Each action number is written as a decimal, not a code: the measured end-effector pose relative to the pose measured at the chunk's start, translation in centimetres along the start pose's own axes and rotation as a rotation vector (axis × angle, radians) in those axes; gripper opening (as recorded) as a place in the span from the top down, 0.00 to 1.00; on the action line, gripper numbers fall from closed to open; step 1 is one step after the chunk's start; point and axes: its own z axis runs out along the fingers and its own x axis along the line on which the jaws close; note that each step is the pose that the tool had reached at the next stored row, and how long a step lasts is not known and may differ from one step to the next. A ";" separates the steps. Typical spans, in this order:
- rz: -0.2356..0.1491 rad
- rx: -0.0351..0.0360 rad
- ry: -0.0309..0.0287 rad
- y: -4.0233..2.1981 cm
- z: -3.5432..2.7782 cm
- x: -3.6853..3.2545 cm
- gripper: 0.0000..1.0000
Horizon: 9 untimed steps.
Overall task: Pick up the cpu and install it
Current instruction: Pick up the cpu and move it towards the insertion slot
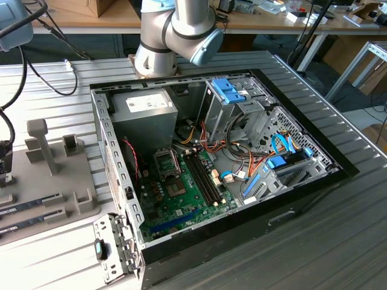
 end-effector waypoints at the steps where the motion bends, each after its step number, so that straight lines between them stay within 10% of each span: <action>1: 0.000 -0.0010 -0.0001 0.00 -0.03 0.00 0.53; 9: 0.000 -0.0055 0.0000 0.00 -0.22 -0.01 0.53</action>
